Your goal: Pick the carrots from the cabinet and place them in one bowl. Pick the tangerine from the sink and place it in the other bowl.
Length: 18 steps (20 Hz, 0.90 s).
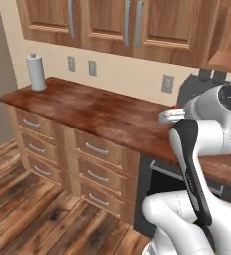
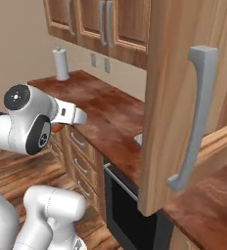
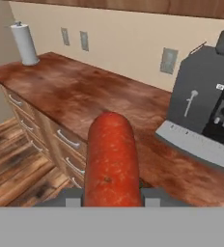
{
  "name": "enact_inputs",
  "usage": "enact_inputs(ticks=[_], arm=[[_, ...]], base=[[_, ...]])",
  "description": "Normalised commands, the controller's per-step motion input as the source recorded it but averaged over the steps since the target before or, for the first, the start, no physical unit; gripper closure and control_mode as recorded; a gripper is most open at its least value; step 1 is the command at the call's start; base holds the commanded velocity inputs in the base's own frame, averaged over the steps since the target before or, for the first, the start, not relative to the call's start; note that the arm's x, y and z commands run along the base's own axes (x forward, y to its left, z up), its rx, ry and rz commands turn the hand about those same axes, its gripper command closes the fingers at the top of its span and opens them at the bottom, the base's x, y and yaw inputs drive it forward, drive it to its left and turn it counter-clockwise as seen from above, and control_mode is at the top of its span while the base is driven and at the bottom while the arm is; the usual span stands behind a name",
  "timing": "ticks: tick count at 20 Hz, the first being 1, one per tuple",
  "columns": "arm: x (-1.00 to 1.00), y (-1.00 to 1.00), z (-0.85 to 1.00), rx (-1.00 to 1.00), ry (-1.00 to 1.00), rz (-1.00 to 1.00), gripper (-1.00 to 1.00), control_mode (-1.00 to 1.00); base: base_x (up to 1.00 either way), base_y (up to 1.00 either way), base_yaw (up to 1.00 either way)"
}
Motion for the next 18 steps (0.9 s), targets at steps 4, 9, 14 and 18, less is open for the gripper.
enact_inputs(ticks=[4, 9, 14, 18], arm=[[0.00, 0.00, 0.00, 0.00, 0.00, 0.00, 1.00, 1.00], [0.00, 0.00, 0.00, 0.00, 0.00, 0.00, 1.00, 1.00], [0.00, 0.00, 0.00, 0.00, 0.00, 0.00, 1.00, 1.00], [0.00, 0.00, 0.00, 0.00, 0.00, 0.00, 1.00, 1.00]], base=[[0.00, 0.16, 0.57], [0.00, 0.13, 0.60], [0.00, 0.10, 0.64], [0.00, 0.10, 0.65]])
